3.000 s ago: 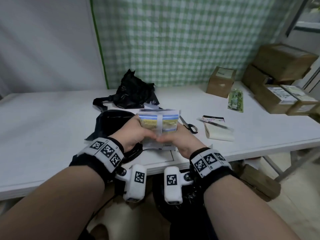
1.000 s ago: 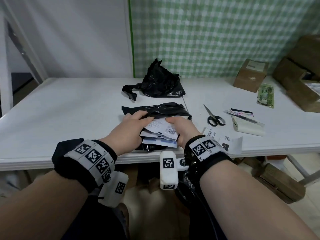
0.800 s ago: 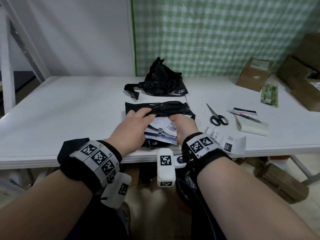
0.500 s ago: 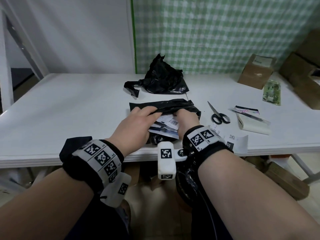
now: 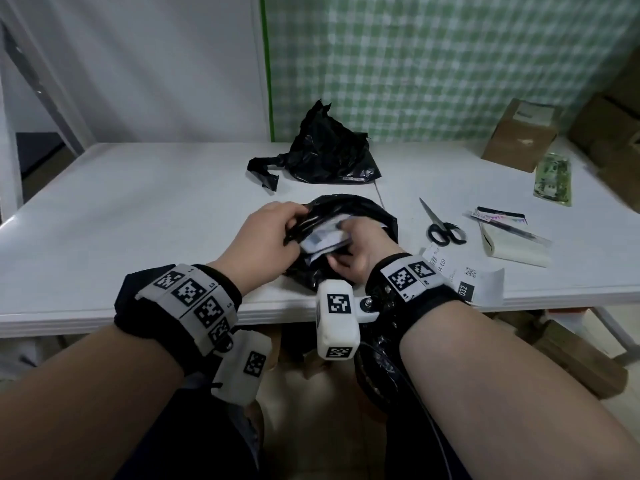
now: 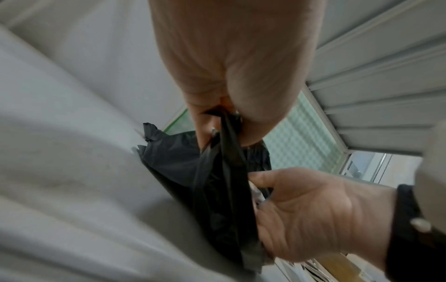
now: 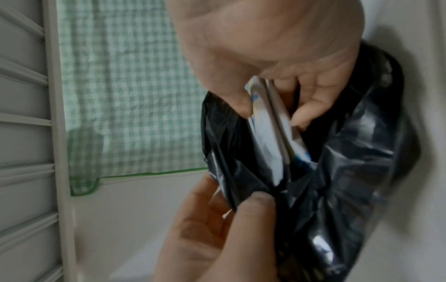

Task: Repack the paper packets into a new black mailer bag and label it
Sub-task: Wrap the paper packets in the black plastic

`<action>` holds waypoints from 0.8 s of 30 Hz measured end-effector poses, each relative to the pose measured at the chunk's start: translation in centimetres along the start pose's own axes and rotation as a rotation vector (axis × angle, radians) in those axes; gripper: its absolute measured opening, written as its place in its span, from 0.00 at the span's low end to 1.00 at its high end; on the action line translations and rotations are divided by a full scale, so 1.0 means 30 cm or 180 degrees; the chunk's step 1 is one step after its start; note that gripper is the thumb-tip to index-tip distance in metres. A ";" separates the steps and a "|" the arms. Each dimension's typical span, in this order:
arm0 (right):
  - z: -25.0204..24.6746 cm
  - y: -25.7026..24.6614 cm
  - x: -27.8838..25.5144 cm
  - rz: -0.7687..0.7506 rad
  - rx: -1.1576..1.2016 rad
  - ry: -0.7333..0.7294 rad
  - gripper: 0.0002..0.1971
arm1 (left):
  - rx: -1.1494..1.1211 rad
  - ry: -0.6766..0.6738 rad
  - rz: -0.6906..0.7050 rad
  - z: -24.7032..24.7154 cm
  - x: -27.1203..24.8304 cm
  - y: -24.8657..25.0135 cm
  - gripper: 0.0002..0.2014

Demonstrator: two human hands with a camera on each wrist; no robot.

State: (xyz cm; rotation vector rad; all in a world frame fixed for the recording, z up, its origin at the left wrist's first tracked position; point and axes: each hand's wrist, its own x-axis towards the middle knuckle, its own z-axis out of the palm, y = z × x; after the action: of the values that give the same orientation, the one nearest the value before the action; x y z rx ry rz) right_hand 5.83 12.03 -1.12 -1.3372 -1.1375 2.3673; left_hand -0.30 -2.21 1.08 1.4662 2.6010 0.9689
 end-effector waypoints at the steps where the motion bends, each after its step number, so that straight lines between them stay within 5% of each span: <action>1: -0.001 0.002 0.003 0.0071 -0.0028 -0.0035 0.05 | 0.0012 -0.0063 -0.0053 0.003 0.000 -0.007 0.24; 6: 0.014 -0.012 0.005 -0.0274 0.0697 -0.0168 0.10 | -0.0258 -0.0150 0.0007 0.004 -0.017 -0.007 0.18; 9: 0.010 -0.014 0.005 -0.0315 0.0430 -0.0518 0.14 | -0.0031 -0.0076 -0.0291 0.001 0.005 -0.055 0.18; 11: -0.011 -0.022 -0.012 -0.0179 -0.0079 -0.0522 0.09 | 0.0142 -0.0174 -0.0560 0.001 0.015 -0.093 0.19; 14: -0.063 -0.051 -0.013 -0.0414 -0.0702 0.0076 0.03 | 0.0176 -0.0251 -0.0960 0.007 0.022 -0.121 0.16; 18: -0.143 -0.081 0.005 -0.1347 -0.1984 0.1472 0.07 | -0.0632 -0.0305 -0.1727 0.010 0.016 -0.102 0.08; 20: -0.167 -0.086 0.009 -0.1398 -0.2331 0.1679 0.15 | -0.1017 -0.0152 -0.1887 -0.002 0.025 -0.087 0.07; 22: -0.171 -0.085 0.010 -0.1054 -0.2168 0.1349 0.18 | -0.1360 0.0027 -0.1954 -0.029 0.036 -0.067 0.05; 24: -0.163 -0.080 0.000 -0.0561 -0.1719 0.0697 0.10 | -0.1670 0.0155 -0.2002 -0.057 0.049 -0.045 0.03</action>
State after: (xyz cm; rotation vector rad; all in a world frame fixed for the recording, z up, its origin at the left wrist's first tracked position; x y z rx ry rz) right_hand 9.27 16.24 -0.89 -1.5208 -1.8143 1.8015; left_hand -2.66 -2.46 2.21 0.4689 2.3093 1.4156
